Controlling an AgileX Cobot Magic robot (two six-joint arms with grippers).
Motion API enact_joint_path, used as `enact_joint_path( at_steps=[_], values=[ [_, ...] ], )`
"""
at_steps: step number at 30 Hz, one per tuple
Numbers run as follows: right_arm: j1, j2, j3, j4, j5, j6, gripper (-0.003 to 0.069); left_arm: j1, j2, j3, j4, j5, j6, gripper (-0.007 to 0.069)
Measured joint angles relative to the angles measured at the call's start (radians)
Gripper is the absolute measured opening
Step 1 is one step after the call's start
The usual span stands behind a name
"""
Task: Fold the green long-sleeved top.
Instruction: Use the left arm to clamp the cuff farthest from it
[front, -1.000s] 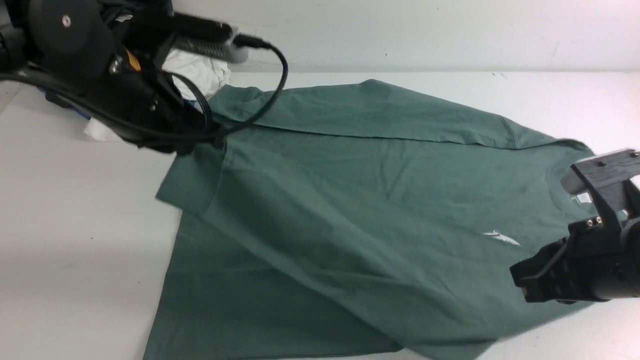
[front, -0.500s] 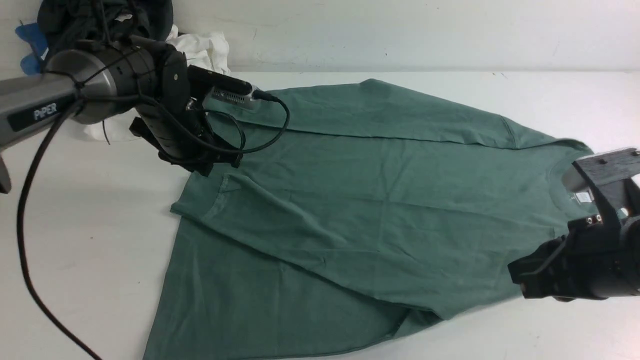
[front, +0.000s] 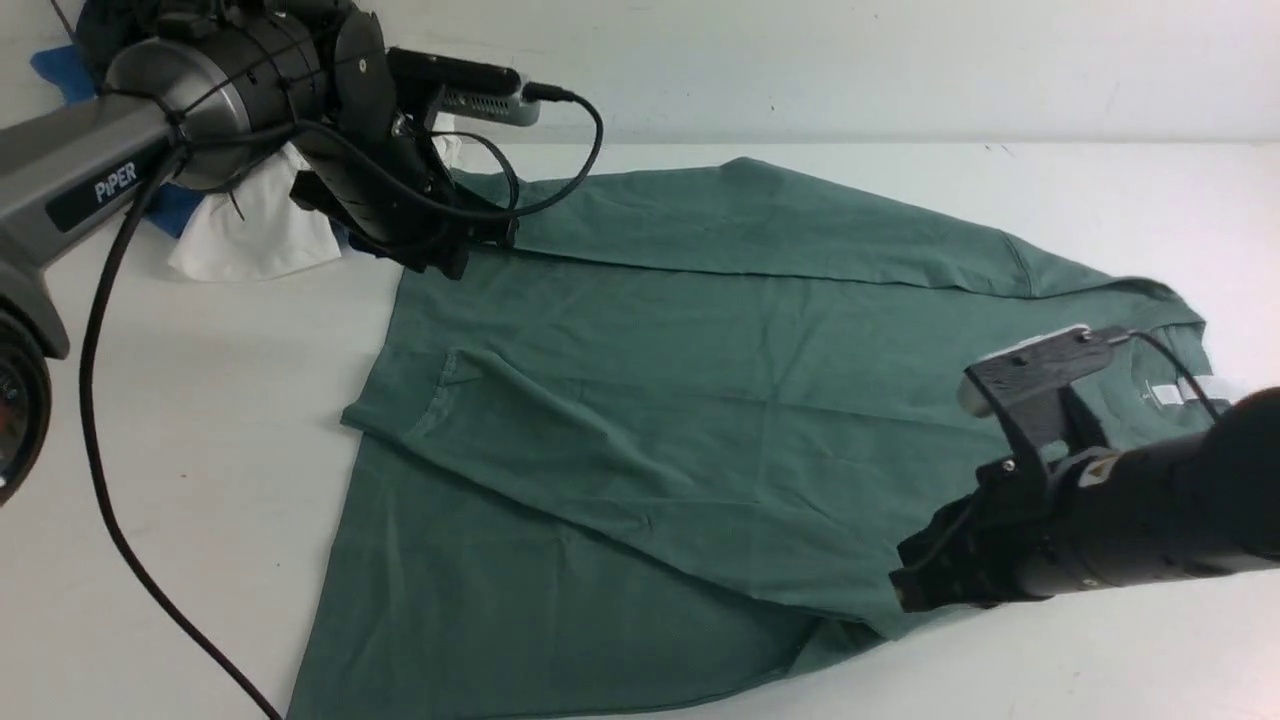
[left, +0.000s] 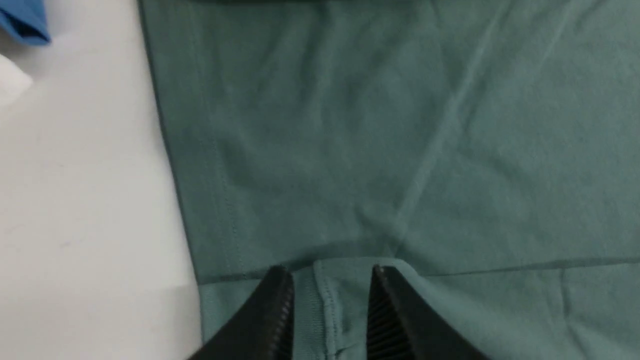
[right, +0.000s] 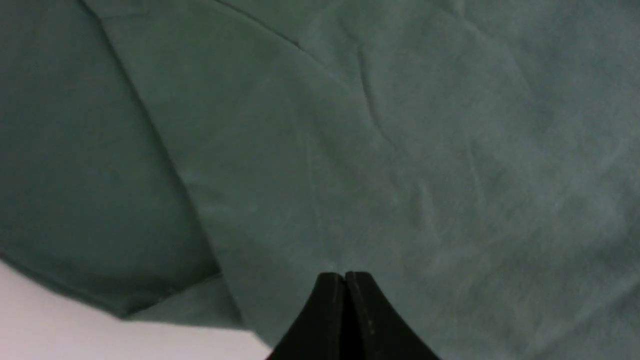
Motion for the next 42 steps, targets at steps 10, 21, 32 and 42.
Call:
enact_joint_path(
  at_steps=[10, 21, 32, 42],
  values=[
    [0.002, 0.129, -0.039, -0.223, 0.101, 0.129, -0.0011, 0.048, 0.138, -0.233, -0.016, 0.05, 0.042, 0.0295],
    [0.008, 0.008, -0.024, -0.469, 0.241, 0.409, -0.001, 0.156, 0.479, -0.643, -0.169, 0.023, -0.039, 0.0365],
    [0.008, -0.154, -0.024, -0.473, 0.278, 0.411, -0.001, 0.169, 0.656, -0.832, -0.238, -0.183, -0.144, 0.0424],
    [0.008, -0.155, -0.021, -0.469, 0.295, 0.413, -0.001, 0.166, 0.692, -0.851, -0.254, -0.28, -0.168, 0.0036]
  ],
)
